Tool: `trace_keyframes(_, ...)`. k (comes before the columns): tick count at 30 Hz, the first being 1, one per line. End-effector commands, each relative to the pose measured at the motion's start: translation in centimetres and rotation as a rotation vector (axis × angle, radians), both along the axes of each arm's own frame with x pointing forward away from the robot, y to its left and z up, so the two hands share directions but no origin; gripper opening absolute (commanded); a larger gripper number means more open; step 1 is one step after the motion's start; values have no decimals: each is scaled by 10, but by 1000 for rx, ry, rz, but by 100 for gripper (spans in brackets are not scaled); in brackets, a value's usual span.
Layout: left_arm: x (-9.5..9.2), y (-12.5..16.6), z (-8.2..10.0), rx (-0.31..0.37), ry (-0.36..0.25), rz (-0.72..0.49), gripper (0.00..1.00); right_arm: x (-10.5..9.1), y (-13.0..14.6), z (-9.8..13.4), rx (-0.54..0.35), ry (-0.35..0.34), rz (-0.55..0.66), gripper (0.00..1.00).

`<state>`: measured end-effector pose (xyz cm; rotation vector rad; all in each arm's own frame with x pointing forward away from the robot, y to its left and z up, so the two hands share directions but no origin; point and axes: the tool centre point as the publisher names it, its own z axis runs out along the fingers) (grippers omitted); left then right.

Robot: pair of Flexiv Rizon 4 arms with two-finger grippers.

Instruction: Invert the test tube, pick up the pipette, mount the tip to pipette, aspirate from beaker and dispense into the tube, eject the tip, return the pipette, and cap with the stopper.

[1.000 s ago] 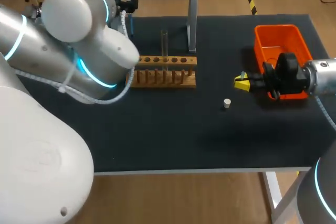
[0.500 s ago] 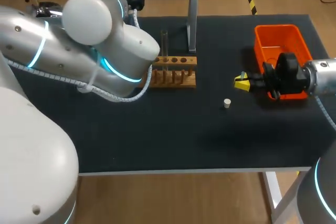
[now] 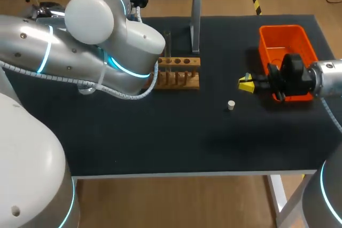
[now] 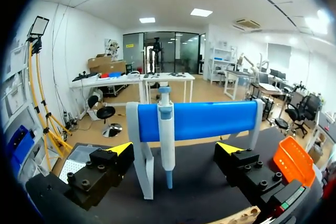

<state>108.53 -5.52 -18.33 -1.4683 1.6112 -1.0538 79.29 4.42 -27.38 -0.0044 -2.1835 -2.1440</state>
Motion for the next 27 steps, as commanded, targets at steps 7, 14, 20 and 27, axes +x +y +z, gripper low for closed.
trace_keyframes(7, 17, -5, -7, 17, -43, 10, 100, 0, -1, 0, -1, 0, 1, 0)
trace_keyframes(14, 26, -5, -12, 16, -54, 14, 100, 0, -1, 0, -1, 0, 1, 0)
trace_keyframes(20, 32, -3, -13, 6, -60, 20, 100, 0, -1, 0, -1, 0, 1, 0)
trace_keyframes(27, 41, -5, -15, 7, -66, 15, 100, 0, -1, 0, -1, 0, 1, 0)
